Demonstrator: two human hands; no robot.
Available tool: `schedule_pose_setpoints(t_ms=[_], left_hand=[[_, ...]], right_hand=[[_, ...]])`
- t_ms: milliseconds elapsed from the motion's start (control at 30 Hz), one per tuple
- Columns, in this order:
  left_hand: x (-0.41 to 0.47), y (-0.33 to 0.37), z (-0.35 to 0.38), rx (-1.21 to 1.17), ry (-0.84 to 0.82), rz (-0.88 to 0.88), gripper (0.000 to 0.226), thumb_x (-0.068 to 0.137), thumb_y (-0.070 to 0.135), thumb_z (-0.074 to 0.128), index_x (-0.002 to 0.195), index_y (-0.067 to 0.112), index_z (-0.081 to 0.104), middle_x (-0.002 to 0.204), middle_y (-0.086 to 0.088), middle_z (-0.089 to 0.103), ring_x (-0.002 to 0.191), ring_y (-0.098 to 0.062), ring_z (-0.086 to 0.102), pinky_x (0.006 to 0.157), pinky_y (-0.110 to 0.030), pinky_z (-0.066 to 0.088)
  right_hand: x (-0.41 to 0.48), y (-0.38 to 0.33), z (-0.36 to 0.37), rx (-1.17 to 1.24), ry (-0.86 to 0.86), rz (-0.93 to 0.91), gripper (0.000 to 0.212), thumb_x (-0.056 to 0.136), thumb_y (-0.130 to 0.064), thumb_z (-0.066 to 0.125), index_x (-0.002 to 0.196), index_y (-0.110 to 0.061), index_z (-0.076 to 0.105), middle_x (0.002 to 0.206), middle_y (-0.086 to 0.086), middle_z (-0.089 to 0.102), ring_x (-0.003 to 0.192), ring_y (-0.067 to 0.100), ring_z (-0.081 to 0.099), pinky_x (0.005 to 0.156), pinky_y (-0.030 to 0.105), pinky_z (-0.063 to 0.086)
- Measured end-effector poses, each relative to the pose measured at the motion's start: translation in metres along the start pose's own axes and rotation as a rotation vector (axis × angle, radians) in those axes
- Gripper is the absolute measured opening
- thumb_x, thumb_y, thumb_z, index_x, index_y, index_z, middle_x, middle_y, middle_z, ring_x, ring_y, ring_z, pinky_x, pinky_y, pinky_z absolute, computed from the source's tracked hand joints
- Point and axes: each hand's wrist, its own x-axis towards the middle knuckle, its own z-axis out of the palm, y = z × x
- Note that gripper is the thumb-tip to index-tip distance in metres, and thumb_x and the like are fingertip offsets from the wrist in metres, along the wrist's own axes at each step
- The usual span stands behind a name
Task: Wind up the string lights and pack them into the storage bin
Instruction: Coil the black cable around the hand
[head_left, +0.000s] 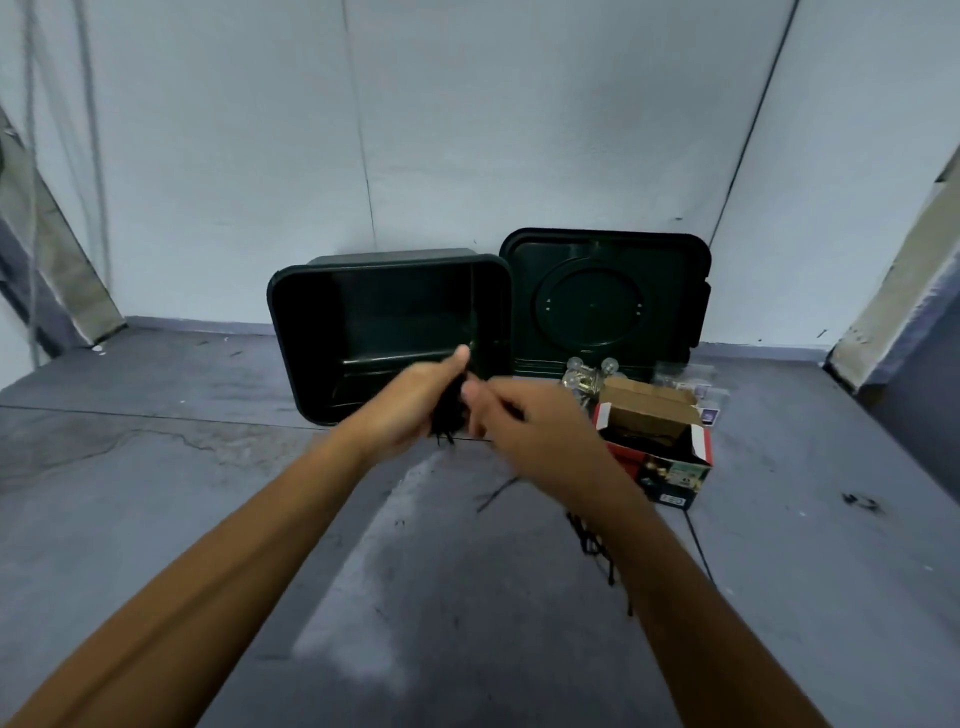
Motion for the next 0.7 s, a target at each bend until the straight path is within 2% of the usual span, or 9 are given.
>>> schedule_pose_setpoints(t_ms=[67,133,200,300,433,500,600,633,700], left_hand=[[-0.014,-0.002,0.014,-0.009,-0.127,-0.084,0.076,0.082,0.064,0.026,0.093,-0.002,0.062,0.070,-0.016,0.062,0.055,-0.020,0.057,0.054,-0.027,0.047],[-0.026,0.001,0.023,-0.008,-0.234,-0.151,0.076,0.077,0.069,0.022,0.074,0.005,0.062,0.053,-0.009,0.056,0.043,-0.016,0.050,0.050,-0.025,0.045],[-0.035,0.003,0.027,-0.059,-0.260,-0.138,0.065,0.085,0.062,0.035,0.057,0.008,0.059,0.038,-0.002,0.044,0.033,-0.012,0.040,0.048,-0.024,0.042],[-0.040,0.012,0.019,-0.284,-0.195,-0.031,0.043,0.085,0.032,0.052,0.047,0.013,0.058,0.031,0.003,0.033,0.026,-0.008,0.032,0.042,-0.019,0.040],[-0.037,0.038,-0.004,-0.509,-0.206,0.114,0.036,0.081,0.032,0.051,0.049,0.016,0.059,0.032,0.010,0.036,0.026,-0.002,0.033,0.042,-0.020,0.043],[-0.035,0.047,-0.010,-0.518,-0.139,0.113,0.040,0.082,0.031,0.045,0.048,0.016,0.057,0.031,0.009,0.034,0.026,-0.002,0.032,0.041,-0.019,0.042],[-0.038,0.050,-0.010,-0.500,-0.087,0.112,0.041,0.082,0.030,0.045,0.046,0.016,0.056,0.031,0.008,0.033,0.025,-0.003,0.031,0.040,-0.019,0.041],[-0.039,0.050,-0.009,-0.494,-0.099,0.106,0.038,0.080,0.031,0.047,0.046,0.015,0.056,0.031,0.008,0.033,0.025,-0.003,0.031,0.041,-0.019,0.041],[-0.040,0.051,-0.005,-0.462,-0.142,0.081,0.034,0.075,0.033,0.052,0.047,0.015,0.057,0.032,0.008,0.034,0.025,-0.004,0.032,0.041,-0.019,0.042]], right_hand=[[0.017,0.000,-0.012,-0.037,0.125,-0.044,0.038,0.094,-0.029,0.050,0.060,-0.016,0.055,0.049,-0.011,0.047,0.046,-0.001,0.048,0.048,0.010,0.035],[0.031,0.010,-0.020,0.049,0.185,-0.034,0.041,0.093,-0.030,0.054,0.055,-0.013,0.053,0.045,-0.010,0.045,0.045,0.003,0.044,0.051,0.013,0.034],[0.037,0.020,-0.022,0.138,0.159,0.010,0.042,0.093,-0.030,0.054,0.053,-0.015,0.050,0.040,-0.011,0.043,0.041,0.003,0.040,0.050,0.015,0.034],[0.029,0.036,-0.008,0.343,0.093,0.122,0.043,0.096,-0.031,0.047,0.058,-0.012,0.045,0.040,-0.010,0.040,0.036,0.001,0.034,0.040,0.014,0.029],[0.005,0.069,0.018,0.379,0.034,0.316,0.043,0.097,-0.035,0.042,0.062,-0.012,0.052,0.044,-0.008,0.047,0.042,0.007,0.042,0.046,0.021,0.036],[-0.001,0.084,0.019,0.294,-0.027,0.393,0.035,0.098,-0.027,0.044,0.071,-0.008,0.057,0.059,0.000,0.054,0.054,0.011,0.050,0.054,0.025,0.042],[0.001,0.092,0.007,-0.121,-0.135,0.383,0.017,0.094,-0.017,0.051,0.100,-0.008,0.064,0.092,0.004,0.061,0.085,0.015,0.056,0.070,0.024,0.044],[0.003,0.090,0.002,-0.199,-0.073,0.368,0.022,0.093,-0.017,0.052,0.111,-0.010,0.063,0.103,0.004,0.062,0.095,0.015,0.056,0.073,0.022,0.044],[0.008,0.074,-0.007,-0.190,0.197,0.270,0.032,0.094,-0.019,0.050,0.124,-0.012,0.057,0.122,0.006,0.057,0.110,0.015,0.053,0.086,0.021,0.043]])
